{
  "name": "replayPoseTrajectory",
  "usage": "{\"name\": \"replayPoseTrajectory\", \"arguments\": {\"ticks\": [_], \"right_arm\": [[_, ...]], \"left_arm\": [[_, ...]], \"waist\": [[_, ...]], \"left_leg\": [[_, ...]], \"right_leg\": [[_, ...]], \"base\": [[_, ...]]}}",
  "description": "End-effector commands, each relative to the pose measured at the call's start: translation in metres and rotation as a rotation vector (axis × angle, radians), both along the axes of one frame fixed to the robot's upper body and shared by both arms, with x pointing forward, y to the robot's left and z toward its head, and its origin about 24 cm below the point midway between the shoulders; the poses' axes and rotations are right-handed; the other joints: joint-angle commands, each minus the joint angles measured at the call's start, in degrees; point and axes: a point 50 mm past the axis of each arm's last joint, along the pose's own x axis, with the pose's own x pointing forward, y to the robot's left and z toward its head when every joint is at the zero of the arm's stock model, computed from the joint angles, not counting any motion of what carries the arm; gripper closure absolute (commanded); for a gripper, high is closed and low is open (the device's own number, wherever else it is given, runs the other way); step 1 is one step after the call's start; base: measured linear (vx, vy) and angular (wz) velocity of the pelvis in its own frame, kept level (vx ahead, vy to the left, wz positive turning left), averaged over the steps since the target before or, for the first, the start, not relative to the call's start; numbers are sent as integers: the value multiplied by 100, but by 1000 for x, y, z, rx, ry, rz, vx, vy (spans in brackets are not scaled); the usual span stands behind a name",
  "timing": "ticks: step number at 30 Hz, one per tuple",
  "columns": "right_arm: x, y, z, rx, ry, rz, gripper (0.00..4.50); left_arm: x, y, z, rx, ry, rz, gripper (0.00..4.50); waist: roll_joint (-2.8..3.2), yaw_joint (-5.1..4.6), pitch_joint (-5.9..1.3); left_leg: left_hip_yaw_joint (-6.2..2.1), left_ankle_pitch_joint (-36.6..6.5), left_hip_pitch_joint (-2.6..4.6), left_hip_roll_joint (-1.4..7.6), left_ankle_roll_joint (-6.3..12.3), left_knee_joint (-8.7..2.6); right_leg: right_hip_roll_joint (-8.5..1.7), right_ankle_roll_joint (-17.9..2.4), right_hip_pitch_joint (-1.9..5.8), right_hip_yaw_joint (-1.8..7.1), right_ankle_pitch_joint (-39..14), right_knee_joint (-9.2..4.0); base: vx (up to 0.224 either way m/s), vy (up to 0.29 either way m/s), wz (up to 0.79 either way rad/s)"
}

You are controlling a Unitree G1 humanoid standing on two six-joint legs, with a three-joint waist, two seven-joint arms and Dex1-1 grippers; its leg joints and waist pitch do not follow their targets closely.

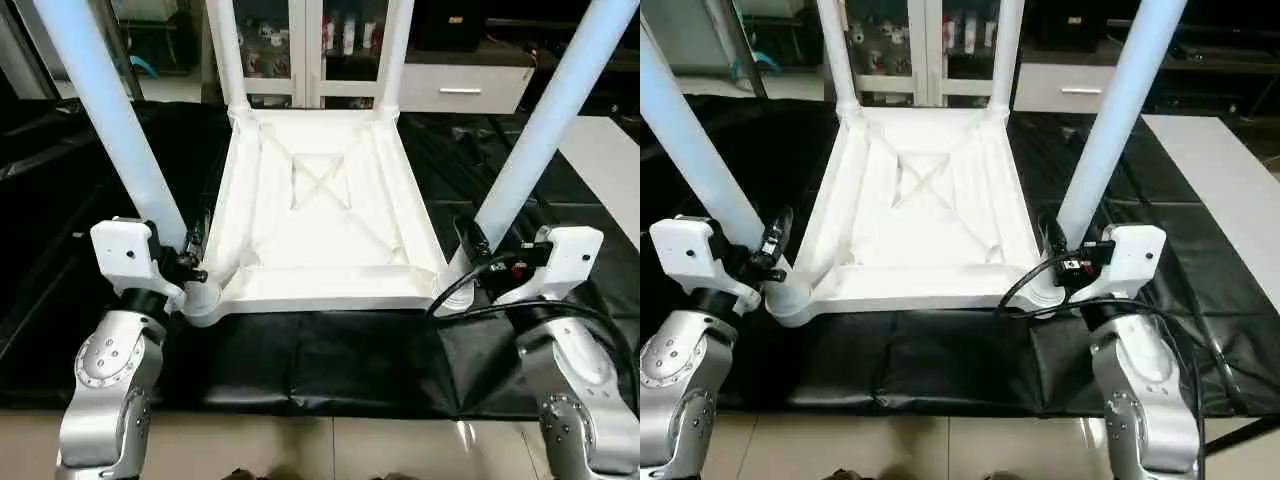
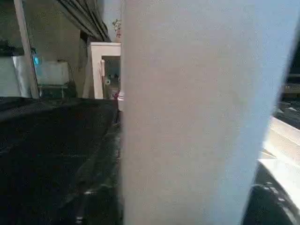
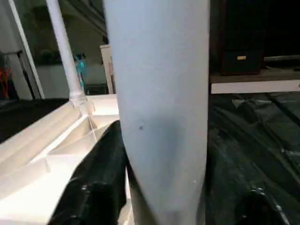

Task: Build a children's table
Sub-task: Flip table

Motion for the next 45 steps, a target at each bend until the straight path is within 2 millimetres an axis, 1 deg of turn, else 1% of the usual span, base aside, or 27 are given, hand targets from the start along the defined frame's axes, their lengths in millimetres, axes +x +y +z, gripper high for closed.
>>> {"name": "replayPoseTrajectory", "arguments": {"ticks": [1,2,3,4,5,6,7,8,9,11,12,17,20,21,24,25,27,28,29,30,34,35,36,37,40,42,45], "right_arm": [[-5,-11,11,24,-63,-72,176],[-6,-11,12,26,-68,-79,164],[-7,-11,12,30,-73,-84,156],[-8,-11,12,30,-74,-86,156],[-10,-11,12,23,-73,-91,145],[-12,-11,11,6,-71,-99,133],[-14,-11,11,-7,-71,-98,126],[-15,-11,11,-13,-72,-97,123],[-17,-11,12,-22,-84,-97,123],[-23,-10,16,3,-118,-77,123],[-25,-11,17,9,-127,-75,123],[-37,-12,16,12,-139,-45,123],[-39,-15,16,-2,-142,-56,123],[-39,-16,16,-3,-141,-59,123],[-34,-14,13,-38,-113,-34,123],[-33,-13,13,-38,-115,-32,123],[-35,-10,14,-27,-128,-18,123],[-36,-10,14,-26,-130,-13,123],[-37,-8,14,-22,-132,-5,123],[-38,-7,13,-13,-132,6,86],[-37,-2,13,-23,-135,38,72],[-37,0,13,-26,-138,45,57],[-37,0,13,-32,-140,45,41],[-38,0,12,-25,-139,35,37],[-41,-1,11,-24,-140,31,5],[-44,3,10,-26,-145,51,5],[-47,4,9,-25,-145,53,5]], "left_arm": [[-3,9,9,-5,-27,43,170],[-4,10,9,-5,-27,45,156],[-5,10,9,-5,-27,46,147],[-5,11,9,-2,-31,58,147],[-6,12,10,-1,-37,76,142],[-6,14,10,-2,-41,92,128],[-7,15,11,1,-44,105,115],[-7,15,11,2,-45,110,106],[-7,15,11,-2,-50,113,106],[-9,14,13,-11,-67,117,106],[-11,14,13,-13,-71,118,106],[-22,16,9,-69,-85,99,106],[-26,18,3,-50,-58,80,106],[-26,17,3,-46,-50,71,106],[-21,15,1,23,-25,72,106],[-20,16,1,32,-23,74,79],[-23,15,4,-7,-49,51,72],[-24,14,4,-10,-46,39,52],[-25,14,4,-10,-42,30,52],[-26,13,3,-19,-40,12,28],[-27,10,1,-26,-23,-34,9],[-28,10,0,-20,-12,-38,0],[-29,10,-2,-25,2,-41,0],[-32,10,-4,-48,16,-64,0],[-37,7,-4,-90,23,-122,0],[-41,7,-6,-89,33,-145,0],[-42,10,-6,-82,33,-117,0]], "waist": [[15,0,-306],[34,5,-317],[25,2,-317],[45,8,-322],[33,6,-323],[52,3,-324],[44,-1,-326],[39,5,-326],[76,11,-327],[47,16,-317],[60,15,-315],[71,11,-298],[39,-4,-292],[49,-3,-280],[50,-8,-276],[50,-7,-285],[55,-6,-287],[57,0,-288],[43,5,-297],[47,3,-296],[50,7,-294],[51,3,-289],[31,-1,-284],[46,2,-280],[36,12,-281],[47,7,-272],[38,2,-263]], "left_leg": [[-143,-1828,125,223,-111,-485],[-145,-1743,119,223,-112,-481],[-141,-1713,115,223,-110,-481],[-142,-1677,120,224,-105,-479],[-138,-1649,115,222,-100,-476],[-136,-1635,119,222,-101,-476],[-136,-1622,111,221,-99,-470],[-134,-1631,112,215,-84,-469],[-139,-1645,118,217,-87,-472],[-139,-1753,117,225,-77,-477],[-146,-1772,115,226,-77,-482],[-158,-2030,117,228,-98,-491],[-160,-2073,103,227,-89,-502],[-162,-2170,117,223,-109,-506],[-164,-2196,123,221,-126,-505],[-166,-2150,121,217,-124,-499],[-166,-2099,117,215,-120,-497],[-166,-2091,117,216,-120,-497],[-168,-2059,113,217,-107,-494],[-168,-2043,111,221,-99,-498],[-160,-2051,113,218,-84,-497],[-160,-2082,113,220,-82,-498],[-157,-2113,114,220,-77,-499],[-160,-2162,121,219,-93,-504],[-169,-2261,126,221,-122,-508],[-169,-2329,125,222,-127,-518],[-173,-2431,133,220,-142,-520]], "right_leg": [[-165,-656,133,179,-1546,-439],[-162,-678,141,177,-1376,-418],[-159,-691,146,176,-1302,-417],[-158,-717,153,175,-1190,-402],[-157,-723,160,172,-1114,-400],[-151,-728,161,172,-1058,-404],[-150,-733,170,172,-1015,-394],[-156,-733,174,172,-1033,-397],[-159,-734,171,173,-1054,-396],[-163,-696,174,175,-1173,-418],[-166,-693,174,173,-1205,-417],[-171,-618,151,176,-1548,-457],[-159,-594,147,173,-1593,-467],[-158,-558,132,175,-1763,-476],[-153,-491,127,176,-1824,-491],[-157,-462,134,178,-1801,-482],[-164,-478,133,179,-1774,-475],[-167,-506,130,178,-1757,-475],[-163,-522,138,177,-1701,-460],[-161,-534,136,178,-1662,-460],[-162,-572,138,176,-1625,-459],[-165,-564,136,177,-1677,-463],[-161,-554,131,176,-1734,-468],[-164,-549,125,178,-1824,-474],[-177,-516,112,182,-2020,-482],[-159,-490,101,181,-2019,-489],[-160,-403,95,181,-2170,-513]], "base": [[0,0,0],[0,0,0],[0,0,0],[0,0,0],[0,0,0],[0,0,0],[0,0,0],[0,0,0],[0,0,0],[0,0,0],[0,0,0],[0,0,0],[0,0,0],[0,0,0],[0,0,0],[0,0,0],[0,0,0],[0,0,0],[0,0,0],[0,0,0],[0,0,0],[0,0,0],[0,0,0],[0,0,0],[0,0,0],[0,0,0],[0,0,0]]}}
